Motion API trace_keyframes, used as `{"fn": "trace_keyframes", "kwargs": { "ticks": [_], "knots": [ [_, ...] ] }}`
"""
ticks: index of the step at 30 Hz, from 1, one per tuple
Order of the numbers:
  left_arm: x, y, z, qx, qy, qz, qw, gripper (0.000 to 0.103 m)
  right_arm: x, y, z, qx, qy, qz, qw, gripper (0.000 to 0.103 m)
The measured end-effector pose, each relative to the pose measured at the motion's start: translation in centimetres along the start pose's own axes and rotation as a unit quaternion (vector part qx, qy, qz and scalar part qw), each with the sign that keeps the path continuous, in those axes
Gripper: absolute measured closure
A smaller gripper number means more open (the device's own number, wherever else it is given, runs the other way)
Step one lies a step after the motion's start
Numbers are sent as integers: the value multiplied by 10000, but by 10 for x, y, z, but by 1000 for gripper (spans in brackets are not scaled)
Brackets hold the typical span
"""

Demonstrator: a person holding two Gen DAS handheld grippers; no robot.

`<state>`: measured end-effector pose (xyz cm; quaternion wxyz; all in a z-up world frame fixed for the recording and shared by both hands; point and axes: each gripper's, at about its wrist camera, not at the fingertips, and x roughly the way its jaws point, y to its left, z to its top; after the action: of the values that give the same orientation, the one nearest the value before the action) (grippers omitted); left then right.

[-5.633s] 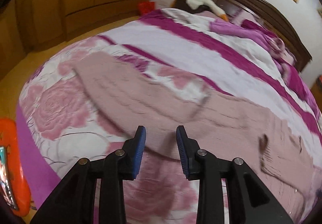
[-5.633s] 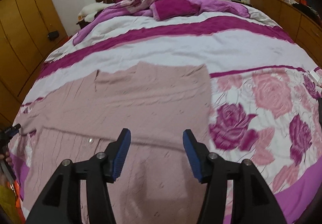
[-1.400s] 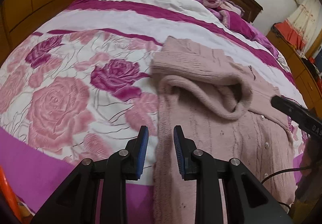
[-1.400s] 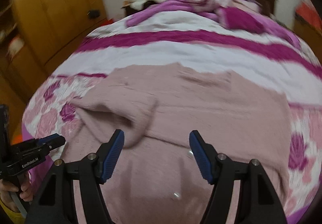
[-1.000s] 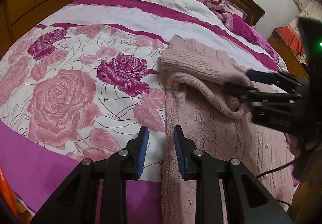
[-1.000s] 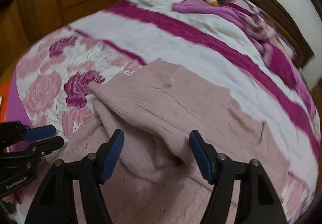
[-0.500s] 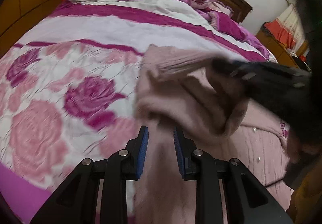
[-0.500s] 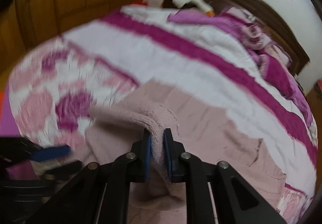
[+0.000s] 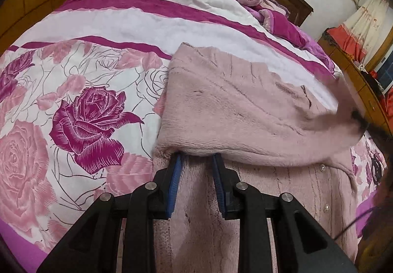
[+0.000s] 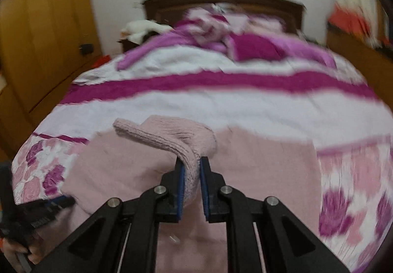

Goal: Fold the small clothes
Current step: 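Fold the side edge over the body and open the right gripper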

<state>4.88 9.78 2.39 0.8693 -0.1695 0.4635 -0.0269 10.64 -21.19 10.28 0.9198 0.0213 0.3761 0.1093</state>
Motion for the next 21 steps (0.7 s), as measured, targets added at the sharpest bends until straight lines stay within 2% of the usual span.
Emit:
{"fn": "trace_keyframes", "kwargs": {
  "ticks": [4,6,9,11,17,21],
  "knots": [
    [1,-3,-2,61,-2,83,9999,99,24,-43,-43,670,601,57,9959,87],
    [2,-4,-1,93,-1,118,9999,99,27,-63,-59,1000,759,93,9920,77],
    [3,-3,-2,91,1,127,9999,99,17,-82,-69,1346,706,144,9883,70],
    [3,-3,-2,91,-2,125,9999,99,9,-91,-69,1431,669,-14,9874,66],
    [3,-3,-2,93,0,131,9999,99,-25,-111,-68,1389,381,-342,9890,65],
    [-7,-2,-1,77,-15,147,9999,99,-35,-117,-52,1206,236,-527,9910,63]
  ]
}}
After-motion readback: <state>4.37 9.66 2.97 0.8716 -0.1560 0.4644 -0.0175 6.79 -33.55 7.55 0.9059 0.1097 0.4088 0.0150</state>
